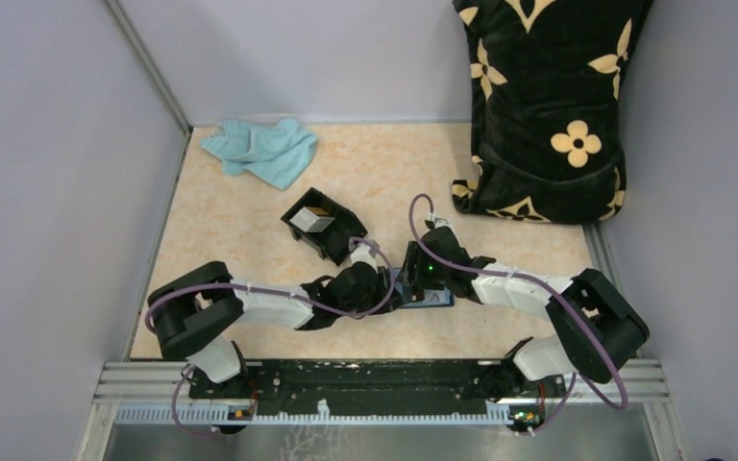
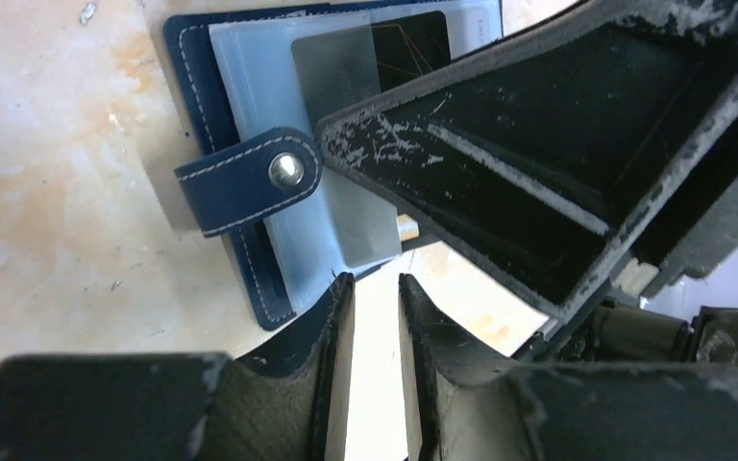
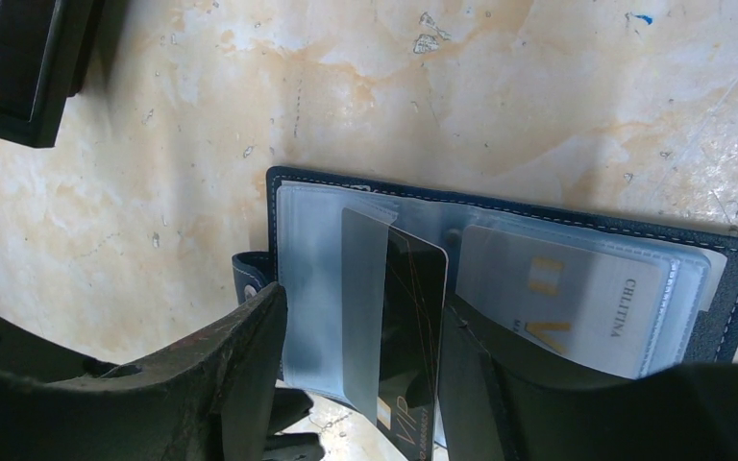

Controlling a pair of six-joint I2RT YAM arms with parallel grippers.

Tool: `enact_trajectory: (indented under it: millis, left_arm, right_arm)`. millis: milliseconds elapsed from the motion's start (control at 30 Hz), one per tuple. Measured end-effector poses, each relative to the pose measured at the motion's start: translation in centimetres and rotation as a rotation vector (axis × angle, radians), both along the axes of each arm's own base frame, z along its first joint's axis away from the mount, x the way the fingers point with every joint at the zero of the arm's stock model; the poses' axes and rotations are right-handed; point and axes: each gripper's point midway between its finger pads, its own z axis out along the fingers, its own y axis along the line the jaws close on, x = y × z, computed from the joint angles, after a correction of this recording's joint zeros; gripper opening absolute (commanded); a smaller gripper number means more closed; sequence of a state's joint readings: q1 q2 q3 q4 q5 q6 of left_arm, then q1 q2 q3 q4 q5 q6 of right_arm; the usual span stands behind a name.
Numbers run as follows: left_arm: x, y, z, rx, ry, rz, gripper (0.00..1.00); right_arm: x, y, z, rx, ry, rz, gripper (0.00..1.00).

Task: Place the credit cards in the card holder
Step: Insert the credit card into the card holder.

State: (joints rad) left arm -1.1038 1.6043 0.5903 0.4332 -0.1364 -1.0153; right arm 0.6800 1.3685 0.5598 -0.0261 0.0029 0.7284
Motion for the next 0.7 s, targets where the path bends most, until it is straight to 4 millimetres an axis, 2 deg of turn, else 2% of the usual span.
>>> enact_trajectory:
  millis: [467,700]
  left_arm:
    - [1.0,-1.0,-1.4,0.198,-0.095,0.049,0.29]
    - [1.3,-0.6,-1.6,0.258,-0.137,0.090,0.28]
  right_arm:
    - [-0.1,0.1,0.1,0.012,-0.003,0.005,0.56]
    - [-0.2,0.1,0.1,0.015,0.003,0.002,0.60]
